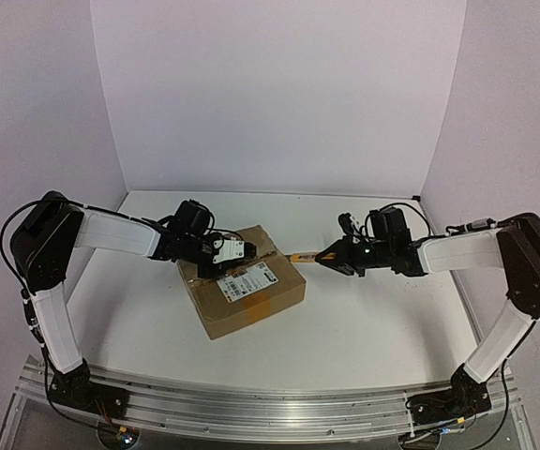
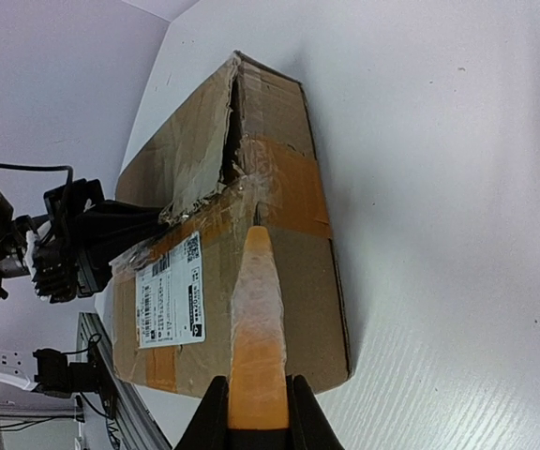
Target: Unpack the express box
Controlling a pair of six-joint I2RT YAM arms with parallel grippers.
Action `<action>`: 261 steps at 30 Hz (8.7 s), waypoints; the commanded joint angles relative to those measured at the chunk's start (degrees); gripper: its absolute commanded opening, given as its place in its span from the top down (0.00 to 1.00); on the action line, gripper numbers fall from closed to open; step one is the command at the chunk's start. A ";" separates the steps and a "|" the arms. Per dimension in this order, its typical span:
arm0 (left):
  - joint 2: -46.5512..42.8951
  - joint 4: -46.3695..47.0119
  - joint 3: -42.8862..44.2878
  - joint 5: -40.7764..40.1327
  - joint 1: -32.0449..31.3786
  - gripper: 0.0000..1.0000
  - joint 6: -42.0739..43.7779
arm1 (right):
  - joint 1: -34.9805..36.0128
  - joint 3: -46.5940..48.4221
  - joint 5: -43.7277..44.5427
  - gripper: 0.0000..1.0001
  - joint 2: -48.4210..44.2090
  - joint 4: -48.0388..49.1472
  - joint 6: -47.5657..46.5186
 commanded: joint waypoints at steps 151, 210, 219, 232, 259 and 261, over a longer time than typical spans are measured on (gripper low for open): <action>25.96 -60.54 54.40 14.20 0.55 0.28 -8.71 | 5.71 11.77 24.52 1.00 -12.90 -30.38 4.39; 18.81 -57.33 38.81 16.21 1.30 1.00 -11.88 | 0.81 -20.67 4.09 1.00 -18.00 13.73 23.36; 19.30 -49.49 38.59 12.94 4.54 1.00 -26.91 | 4.32 -23.00 -0.47 1.00 -16.41 13.82 24.74; 13.03 -41.55 29.39 15.87 5.41 1.00 -33.07 | 10.44 -24.87 4.05 1.00 -16.61 13.91 25.73; -20.38 -12.95 -11.96 -3.30 -7.69 0.00 14.82 | 9.45 -8.15 9.95 1.00 -5.58 3.65 18.71; -20.34 -10.32 -14.75 -4.47 -8.15 0.00 15.08 | 9.43 -7.50 10.62 1.00 -5.44 2.20 18.55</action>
